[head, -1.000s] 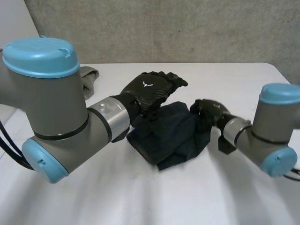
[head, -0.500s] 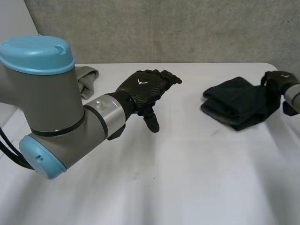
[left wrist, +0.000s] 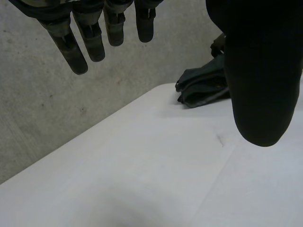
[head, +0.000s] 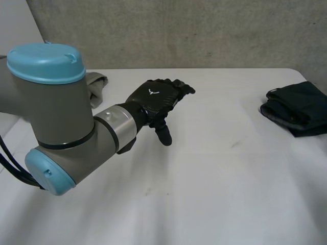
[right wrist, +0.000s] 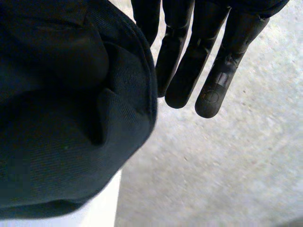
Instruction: Fold the laundry.
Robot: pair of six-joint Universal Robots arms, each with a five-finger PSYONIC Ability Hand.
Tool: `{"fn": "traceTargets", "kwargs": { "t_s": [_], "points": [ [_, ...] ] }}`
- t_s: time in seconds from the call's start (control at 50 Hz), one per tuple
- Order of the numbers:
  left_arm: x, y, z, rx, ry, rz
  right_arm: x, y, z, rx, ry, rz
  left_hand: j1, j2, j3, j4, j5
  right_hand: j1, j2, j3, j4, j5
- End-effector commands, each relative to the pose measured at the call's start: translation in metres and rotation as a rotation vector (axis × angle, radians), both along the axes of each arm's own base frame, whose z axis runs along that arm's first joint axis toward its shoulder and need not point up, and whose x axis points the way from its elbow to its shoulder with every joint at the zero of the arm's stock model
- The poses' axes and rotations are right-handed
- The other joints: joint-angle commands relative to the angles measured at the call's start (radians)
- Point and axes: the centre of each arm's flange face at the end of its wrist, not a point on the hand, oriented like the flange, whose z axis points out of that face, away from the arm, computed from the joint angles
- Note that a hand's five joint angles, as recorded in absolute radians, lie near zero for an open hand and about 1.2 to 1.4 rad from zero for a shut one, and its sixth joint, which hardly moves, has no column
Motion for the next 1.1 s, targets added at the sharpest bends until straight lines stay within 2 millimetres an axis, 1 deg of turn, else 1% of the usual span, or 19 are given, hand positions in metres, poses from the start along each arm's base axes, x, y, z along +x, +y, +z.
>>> {"fn": "traceTargets", "kwargs": {
  "t_s": [0.02,0.08,0.24,0.4,0.6,0.62,0.64,0.66,0.7,0.84,0.88,0.9,0.92,0.96,0.98,1.0,1.04,1.06,1.1],
  "points": [
    [0.000,-0.002,-0.003,0.004,-0.007,0.013,-0.016,0.000,-0.005,0.004,0.082,-0.129,0.037,0.037,-0.011,-0.006,-0.024,0.437,0.212,0.213,0.209,0.258],
    [0.000,-0.002,-0.003,0.003,-0.007,0.017,-0.022,0.001,-0.006,0.012,0.112,-0.182,0.037,0.037,-0.011,-0.006,-0.024,0.437,0.212,0.213,0.209,0.258],
    [0.000,-0.002,-0.005,0.010,-0.010,0.017,-0.014,0.005,-0.012,0.055,0.121,-0.180,0.037,0.037,-0.011,-0.006,-0.024,0.437,0.212,0.213,0.209,0.258],
    [0.000,-0.002,-0.006,0.012,-0.012,0.018,-0.016,0.009,-0.007,0.079,0.121,-0.223,0.037,0.037,-0.011,-0.006,-0.024,0.437,0.212,0.213,0.209,0.258],
    [0.000,-0.002,-0.009,0.018,-0.017,0.017,-0.014,0.013,-0.009,0.113,0.108,-0.227,0.037,0.037,-0.011,-0.006,-0.024,0.437,0.212,0.213,0.209,0.258],
    [0.000,-0.002,-0.010,0.020,-0.018,0.017,-0.014,0.015,-0.006,0.124,0.105,-0.232,0.037,0.037,-0.011,-0.006,-0.024,0.145,-0.081,-0.080,-0.084,-0.035],
    [0.000,-0.002,-0.009,0.018,-0.017,0.017,-0.013,0.016,-0.003,0.129,0.102,-0.235,0.037,0.037,-0.011,-0.006,-0.024,-0.352,-0.578,-0.577,-0.581,-0.532],
    [-0.001,-0.002,-0.009,0.018,-0.017,0.017,-0.012,0.018,-0.001,0.140,0.098,-0.235,0.037,0.037,-0.011,-0.006,-0.024,-0.784,-1.010,-1.009,-1.013,-0.964],
    [0.000,-0.002,-0.010,0.020,-0.018,0.017,-0.010,0.023,0.005,0.179,0.088,-0.227,0.037,0.037,-0.011,-0.006,-0.024,-0.784,-1.010,-1.009,-1.013,-0.964],
    [0.001,-0.001,-0.005,0.018,-0.009,0.018,-0.002,0.043,0.016,0.315,0.074,-0.147,0.037,0.037,-0.011,-0.006,-0.024,-0.784,-1.010,-1.009,-1.013,-0.964],
    [0.002,-0.001,-0.006,0.025,-0.007,0.021,0.000,0.056,0.015,0.395,0.073,-0.110,0.037,0.037,-0.011,-0.006,-0.024,-0.784,-1.010,-1.009,-1.013,-0.964],
    [0.002,0.000,-0.005,0.026,-0.006,0.021,-0.003,0.064,0.014,0.440,0.083,-0.110,0.037,0.037,-0.011,-0.006,-0.024,-0.784,-1.010,-1.009,-1.013,-0.964],
    [0.003,0.000,-0.006,0.030,-0.007,0.023,-0.007,0.068,0.014,0.460,0.092,-0.113,0.037,0.037,-0.011,-0.006,-0.024,-0.784,-1.010,-1.009,-1.013,-0.964],
    [0.005,0.000,-0.005,0.030,-0.007,0.028,-0.018,0.077,0.013,0.503,0.115,-0.124,0.034,0.034,-0.014,-0.008,-0.027,-0.784,-1.010,-1.009,-1.013,-0.964],
    [0.007,-0.001,-0.004,0.029,-0.006,0.031,-0.029,0.084,0.014,0.531,0.140,-0.135,0.034,0.034,-0.014,-0.008,-0.027,-0.784,-1.010,-1.009,-1.013,-0.964],
    [0.009,-0.002,-0.003,0.026,-0.004,0.038,-0.034,0.087,0.017,0.539,0.155,-0.140,0.034,0.034,-0.014,-0.008,-0.027,-0.784,-1.010,-1.009,-1.013,-0.964],
    [0.012,-0.003,-0.001,0.024,-0.002,0.046,-0.044,0.093,0.026,0.536,0.189,-0.155,0.031,0.031,-0.017,-0.011,-0.030,-0.784,-1.010,-1.009,-1.013,-0.964],
    [0.014,-0.004,-0.001,0.024,-0.002,0.051,-0.053,0.096,0.038,0.512,0.218,-0.171,0.031,0.031,-0.017,-0.011,-0.030,-0.784,-1.010,-1.009,-1.013,-0.964],
    [0.018,-0.008,0.001,0.024,0.002,0.067,-0.060,0.096,0.048,0.477,0.248,-0.187,0.025,0.026,-0.023,-0.017,-0.036,-0.784,-1.010,-1.009,-1.013,-0.964]
  ]
}}
